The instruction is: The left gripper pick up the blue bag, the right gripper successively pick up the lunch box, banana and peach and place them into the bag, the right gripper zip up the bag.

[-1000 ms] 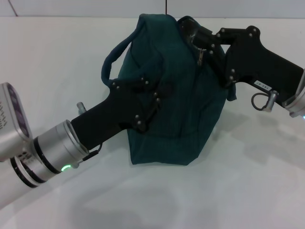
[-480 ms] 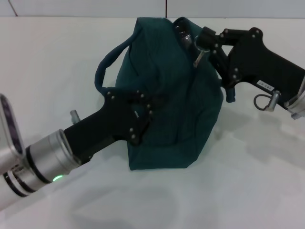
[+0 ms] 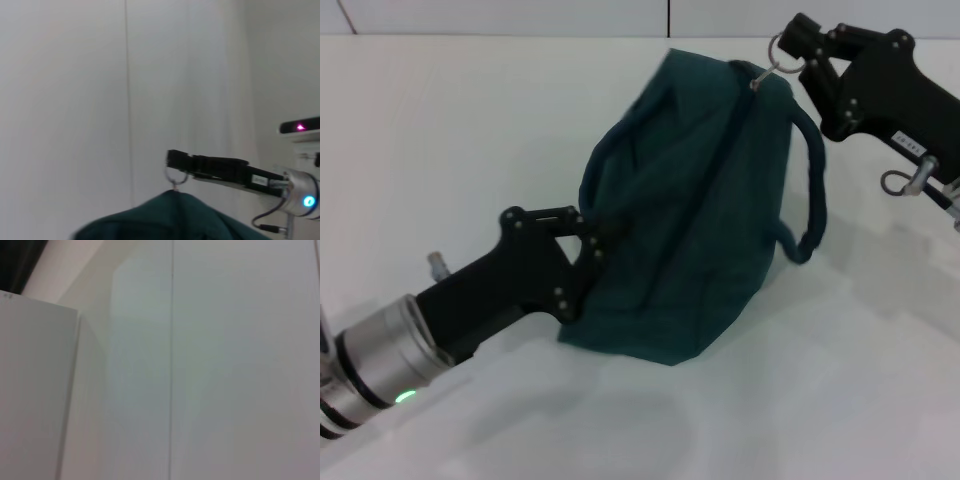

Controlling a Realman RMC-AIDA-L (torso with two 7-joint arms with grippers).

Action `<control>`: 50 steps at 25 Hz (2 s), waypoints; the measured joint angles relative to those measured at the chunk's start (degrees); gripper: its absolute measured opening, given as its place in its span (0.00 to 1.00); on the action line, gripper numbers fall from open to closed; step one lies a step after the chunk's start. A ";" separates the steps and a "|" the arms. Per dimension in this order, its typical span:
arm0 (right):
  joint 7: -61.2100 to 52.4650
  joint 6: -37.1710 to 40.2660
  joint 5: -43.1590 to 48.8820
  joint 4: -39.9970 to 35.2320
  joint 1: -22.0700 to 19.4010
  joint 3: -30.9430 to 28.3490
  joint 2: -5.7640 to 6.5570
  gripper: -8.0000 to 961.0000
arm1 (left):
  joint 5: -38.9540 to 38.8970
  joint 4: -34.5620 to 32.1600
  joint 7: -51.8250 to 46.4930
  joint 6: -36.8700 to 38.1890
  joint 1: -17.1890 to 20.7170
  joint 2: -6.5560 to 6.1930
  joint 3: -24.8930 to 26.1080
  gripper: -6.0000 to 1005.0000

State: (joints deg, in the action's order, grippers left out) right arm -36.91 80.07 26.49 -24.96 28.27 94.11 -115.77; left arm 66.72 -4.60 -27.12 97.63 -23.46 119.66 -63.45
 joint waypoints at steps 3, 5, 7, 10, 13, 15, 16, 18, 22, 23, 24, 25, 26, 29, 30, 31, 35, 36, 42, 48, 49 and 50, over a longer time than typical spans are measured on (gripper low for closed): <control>-0.16 -0.10 -0.16 0.98 0.00 -1.26 0.08 0.03 | -1.74 -1.82 -0.67 -0.08 1.79 -0.03 0.30 0.10; -0.20 -0.23 -0.16 1.66 0.01 -1.79 0.14 0.03 | -4.31 -2.77 -1.78 -0.28 3.14 -0.22 0.33 0.10; -0.24 -0.49 -0.14 2.54 0.18 -2.16 0.22 0.03 | -6.04 -3.45 -3.22 -0.56 3.88 -0.58 0.33 0.11; -0.88 -0.81 -0.13 3.74 0.55 -2.25 0.33 0.03 | -7.10 -4.46 -5.33 -1.34 4.51 -1.27 0.34 0.12; -1.55 -0.83 0.05 4.12 0.60 -2.28 0.37 0.03 | -7.38 -4.73 -6.17 -2.18 4.39 -1.56 0.34 0.12; -1.62 -0.84 0.11 4.16 0.50 -2.31 0.34 0.03 | -7.48 -4.73 -5.79 -2.20 4.20 -1.36 0.35 0.13; -1.62 -0.84 0.11 4.17 0.45 -2.31 0.30 0.03 | -7.56 -4.74 -5.36 -2.16 4.09 -1.01 0.37 0.13; -1.62 -0.84 0.10 4.20 0.47 -2.21 0.22 0.03 | -9.49 -4.53 -4.33 -1.73 3.91 0.28 0.44 0.14; -1.62 -0.84 0.12 4.27 0.56 -2.07 0.09 0.03 | -13.31 -3.48 -4.48 -0.12 3.89 0.78 0.18 0.15; -1.62 -0.84 0.12 4.29 0.56 -2.04 0.06 0.03 | -14.11 -3.03 -4.62 1.11 3.84 0.78 0.03 0.15; -1.62 -0.85 0.14 4.29 0.56 -2.03 0.05 0.03 | -14.07 -2.93 -4.70 1.98 3.80 0.73 -0.06 0.15; -1.62 -0.84 0.14 4.30 0.56 -2.03 0.05 0.03 | -13.92 -2.87 -4.92 2.99 3.70 0.64 -0.13 0.16; -1.62 -0.84 0.14 4.31 0.56 -2.02 0.06 0.03 | -13.61 -3.09 -6.05 4.09 3.41 0.44 -0.19 0.16; -1.53 -0.84 0.14 4.31 0.53 -1.97 0.01 0.03 | -13.37 -5.83 -13.87 4.78 2.34 -0.28 -0.05 0.24; -1.45 -0.83 0.14 4.32 0.51 -1.95 -0.04 0.03 | -13.16 -7.43 -17.06 4.04 1.99 -0.57 -0.08 0.31; -1.37 -0.83 0.14 4.42 0.51 -1.93 -0.06 0.03 | -12.85 -9.59 -21.29 2.75 1.38 -1.01 -0.16 0.38; -1.28 -0.82 0.15 4.90 0.74 -1.91 -0.08 0.03 | -8.67 -16.31 -36.71 -2.51 -1.81 -3.02 -0.25 0.58; -1.32 -0.81 0.14 4.90 0.75 -1.91 -0.07 0.03 | -6.93 -18.04 -41.09 -3.96 -3.28 -3.65 -0.14 0.62; -1.16 -0.76 0.21 4.93 0.75 -1.84 -0.16 0.03 | 5.25 -23.10 -56.49 -13.16 -11.60 -4.85 -0.13 0.68; -1.23 -0.76 0.23 4.93 0.73 -1.75 -0.16 0.03 | 17.86 -27.03 -66.30 -19.23 -16.29 -2.65 -0.16 0.72; -1.25 -0.76 0.23 4.93 0.73 -1.74 -0.16 0.03 | 19.09 -27.91 -67.05 -20.30 -16.40 -2.07 -0.07 0.72; -1.27 -0.76 0.23 4.93 0.72 -1.74 -0.16 0.03 | 19.53 -28.37 -67.24 -20.82 -16.36 -1.76 -0.02 0.72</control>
State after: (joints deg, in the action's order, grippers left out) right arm -38.18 79.31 26.72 -20.03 28.99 92.37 -115.93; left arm 86.25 -32.96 -94.36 76.81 -39.82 117.90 -63.46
